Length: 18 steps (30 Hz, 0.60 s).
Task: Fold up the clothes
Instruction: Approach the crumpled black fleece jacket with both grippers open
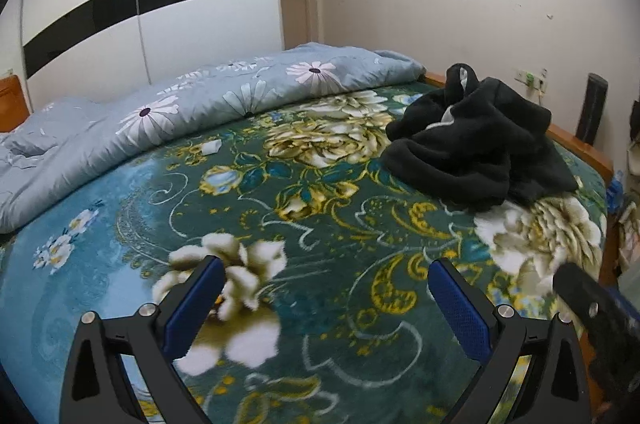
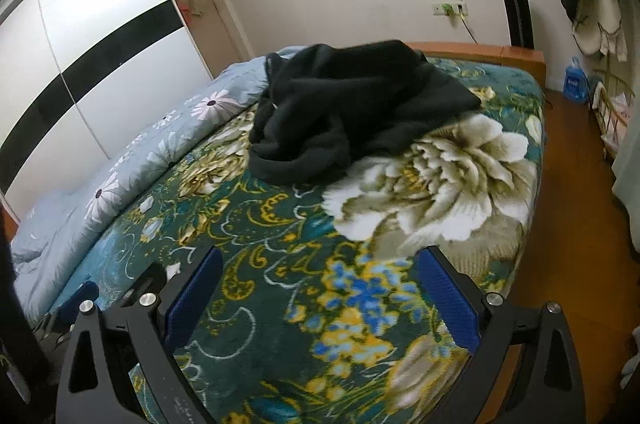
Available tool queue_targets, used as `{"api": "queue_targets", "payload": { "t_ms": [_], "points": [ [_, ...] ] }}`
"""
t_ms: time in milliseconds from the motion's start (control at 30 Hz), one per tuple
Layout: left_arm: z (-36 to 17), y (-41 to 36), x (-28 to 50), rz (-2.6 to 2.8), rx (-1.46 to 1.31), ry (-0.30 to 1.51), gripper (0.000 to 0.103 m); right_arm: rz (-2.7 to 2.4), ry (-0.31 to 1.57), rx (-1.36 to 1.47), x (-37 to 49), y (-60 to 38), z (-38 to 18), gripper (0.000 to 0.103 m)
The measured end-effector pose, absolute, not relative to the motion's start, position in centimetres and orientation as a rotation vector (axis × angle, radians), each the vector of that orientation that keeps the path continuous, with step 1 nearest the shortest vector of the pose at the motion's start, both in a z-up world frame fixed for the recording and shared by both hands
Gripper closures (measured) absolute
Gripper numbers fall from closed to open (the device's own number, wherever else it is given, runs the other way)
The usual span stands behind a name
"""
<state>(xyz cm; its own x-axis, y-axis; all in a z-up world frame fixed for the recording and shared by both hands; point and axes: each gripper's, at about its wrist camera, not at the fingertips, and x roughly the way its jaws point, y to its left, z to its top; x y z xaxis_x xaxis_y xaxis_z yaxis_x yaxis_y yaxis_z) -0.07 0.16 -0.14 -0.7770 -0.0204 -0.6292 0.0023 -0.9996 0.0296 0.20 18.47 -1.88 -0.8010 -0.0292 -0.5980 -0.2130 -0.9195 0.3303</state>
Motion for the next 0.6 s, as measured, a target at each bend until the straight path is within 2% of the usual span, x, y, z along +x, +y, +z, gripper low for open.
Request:
{"api": "queue_targets", "payload": {
  "t_ms": [467, 600],
  "points": [
    [-2.1, 2.0, -0.7, -3.03, 0.92, 0.013, 0.0, 2.755, 0.727, -0.994, 0.2, 20.7, -4.0, 0.004],
    [-2.3, 1.6, -0.5, -3.054, 0.91, 0.037, 0.0, 2.777, 0.663, -0.979, 0.5, 19.5, -3.7, 0.004]
  ]
}}
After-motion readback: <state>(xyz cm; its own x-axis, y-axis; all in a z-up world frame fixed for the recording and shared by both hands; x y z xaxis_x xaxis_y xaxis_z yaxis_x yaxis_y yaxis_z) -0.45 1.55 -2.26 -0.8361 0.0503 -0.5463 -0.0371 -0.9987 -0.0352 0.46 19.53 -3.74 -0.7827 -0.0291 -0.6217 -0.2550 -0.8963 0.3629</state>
